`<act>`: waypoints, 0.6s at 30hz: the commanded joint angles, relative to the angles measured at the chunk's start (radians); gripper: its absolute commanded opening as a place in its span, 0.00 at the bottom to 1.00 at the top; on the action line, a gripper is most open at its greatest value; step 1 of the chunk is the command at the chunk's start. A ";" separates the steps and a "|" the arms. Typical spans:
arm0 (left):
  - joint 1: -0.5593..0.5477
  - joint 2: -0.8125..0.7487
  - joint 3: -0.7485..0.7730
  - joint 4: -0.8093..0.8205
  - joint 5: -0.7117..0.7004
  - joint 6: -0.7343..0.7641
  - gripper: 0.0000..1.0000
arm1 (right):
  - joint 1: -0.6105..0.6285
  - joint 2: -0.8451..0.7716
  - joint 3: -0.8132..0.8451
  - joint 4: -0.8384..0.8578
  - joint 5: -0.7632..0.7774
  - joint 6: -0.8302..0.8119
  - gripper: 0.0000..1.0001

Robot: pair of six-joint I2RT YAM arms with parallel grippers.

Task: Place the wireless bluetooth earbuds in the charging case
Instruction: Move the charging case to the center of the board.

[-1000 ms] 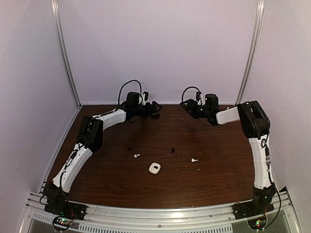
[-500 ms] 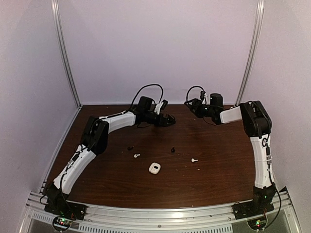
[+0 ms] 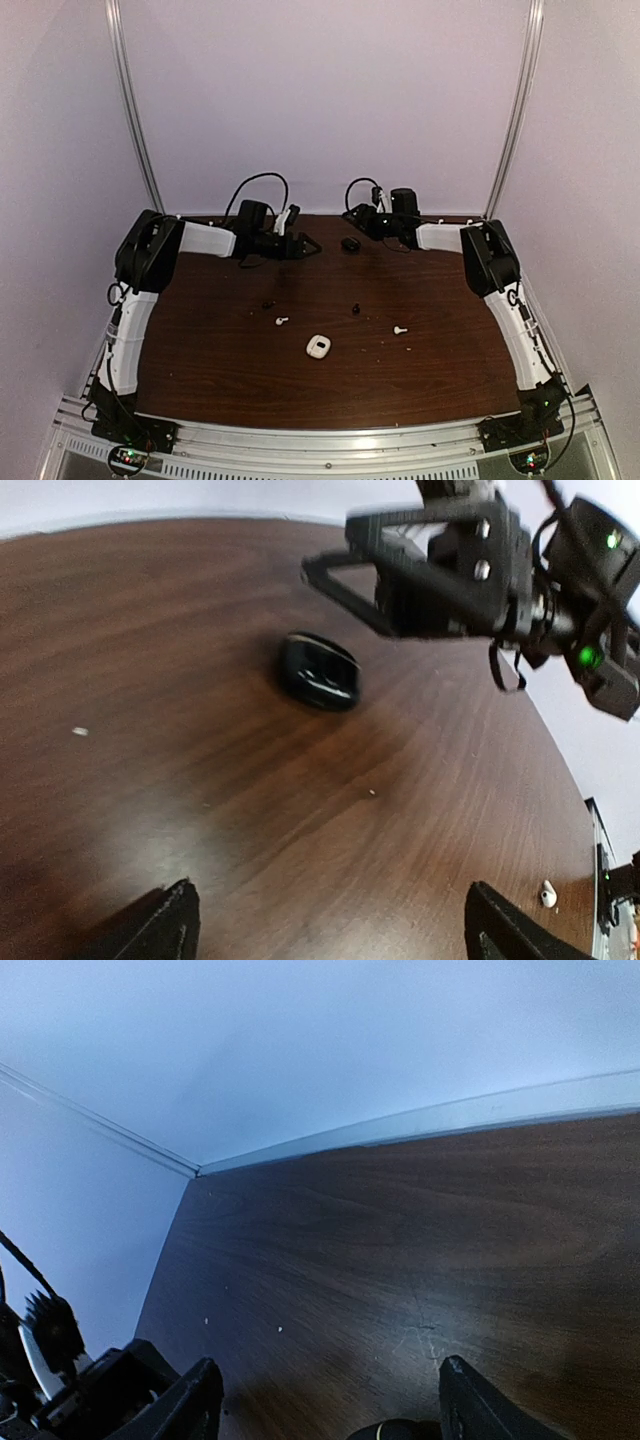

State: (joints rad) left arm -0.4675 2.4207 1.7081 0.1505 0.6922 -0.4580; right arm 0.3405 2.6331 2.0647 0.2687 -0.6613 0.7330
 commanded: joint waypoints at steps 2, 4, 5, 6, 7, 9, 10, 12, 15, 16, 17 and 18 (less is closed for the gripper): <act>0.055 -0.144 -0.123 0.162 -0.098 -0.047 0.95 | 0.031 0.046 0.098 -0.224 0.115 -0.075 0.75; 0.068 -0.174 -0.173 0.206 -0.116 -0.064 0.96 | 0.039 0.058 0.119 -0.249 0.101 -0.089 0.74; 0.075 -0.182 -0.192 0.222 -0.118 -0.077 0.96 | 0.045 0.065 0.127 -0.256 0.079 -0.089 0.73; 0.084 -0.188 -0.210 0.237 -0.124 -0.088 0.96 | 0.050 0.070 0.129 -0.256 0.049 -0.087 0.72; 0.091 -0.192 -0.217 0.240 -0.126 -0.094 0.96 | 0.057 0.073 0.127 -0.251 0.014 -0.081 0.71; 0.103 -0.206 -0.251 0.256 -0.136 -0.099 0.96 | 0.072 0.083 0.124 -0.234 -0.070 -0.070 0.70; 0.110 -0.215 -0.267 0.265 -0.142 -0.102 0.97 | 0.079 0.087 0.124 -0.229 -0.113 -0.068 0.68; 0.124 -0.236 -0.302 0.282 -0.135 -0.102 0.97 | 0.095 0.090 0.121 -0.241 -0.171 -0.075 0.66; 0.137 -0.274 -0.354 0.303 -0.129 -0.086 0.97 | 0.122 0.063 0.069 -0.252 -0.227 -0.115 0.64; 0.138 -0.286 -0.361 0.294 -0.127 -0.073 0.97 | 0.132 0.049 0.043 -0.251 -0.241 -0.132 0.64; 0.138 -0.291 -0.363 0.269 -0.131 -0.052 0.98 | 0.144 0.036 0.020 -0.249 -0.256 -0.147 0.64; 0.137 -0.297 -0.367 0.251 -0.130 -0.030 0.98 | 0.154 0.023 -0.004 -0.248 -0.274 -0.155 0.64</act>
State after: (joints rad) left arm -0.3428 2.1960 1.3556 0.3695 0.5716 -0.5438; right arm 0.4393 2.6904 2.1437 0.0494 -0.8181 0.6388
